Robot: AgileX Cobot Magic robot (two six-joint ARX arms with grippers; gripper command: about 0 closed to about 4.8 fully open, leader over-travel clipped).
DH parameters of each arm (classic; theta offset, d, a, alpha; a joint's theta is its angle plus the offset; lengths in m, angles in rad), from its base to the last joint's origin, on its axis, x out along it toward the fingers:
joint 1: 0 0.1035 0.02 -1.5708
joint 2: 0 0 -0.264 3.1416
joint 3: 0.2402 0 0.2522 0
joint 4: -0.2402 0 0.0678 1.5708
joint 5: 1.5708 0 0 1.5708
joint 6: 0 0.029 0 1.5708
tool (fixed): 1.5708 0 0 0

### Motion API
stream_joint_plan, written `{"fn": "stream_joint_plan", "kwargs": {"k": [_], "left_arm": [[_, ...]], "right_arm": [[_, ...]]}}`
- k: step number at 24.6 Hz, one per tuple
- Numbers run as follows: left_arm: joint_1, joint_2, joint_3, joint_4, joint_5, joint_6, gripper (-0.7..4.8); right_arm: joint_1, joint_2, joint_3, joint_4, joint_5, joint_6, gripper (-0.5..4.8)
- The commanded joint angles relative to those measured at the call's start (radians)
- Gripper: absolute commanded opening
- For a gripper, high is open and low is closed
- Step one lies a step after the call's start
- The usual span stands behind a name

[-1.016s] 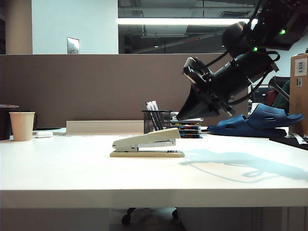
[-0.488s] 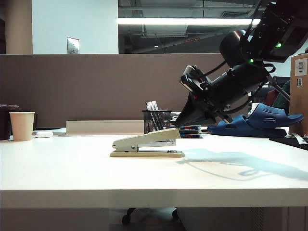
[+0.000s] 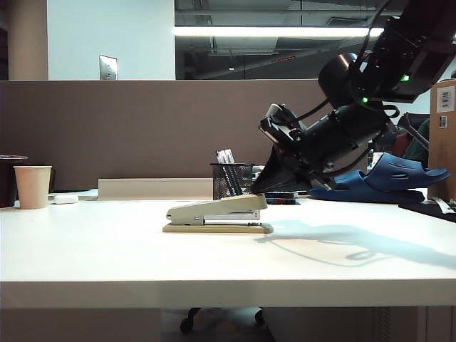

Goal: Press the stapler down.

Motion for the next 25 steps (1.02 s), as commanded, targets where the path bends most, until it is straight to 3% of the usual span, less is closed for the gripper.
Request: {"fn": "stream_joint_plan", "kwargs": {"k": [1, 25], "left_arm": [[0.0, 0.0, 0.002, 0.01, -0.002, 0.005, -0.06], [0.0, 0.0, 0.002, 0.01, -0.002, 0.005, -0.06]], "right_arm": [[0.0, 0.002, 0.001, -0.017, 0.025, 0.002, -0.09], [0.0, 0.016, 0.001, -0.089, 0.066, 0.001, -0.09]]}}
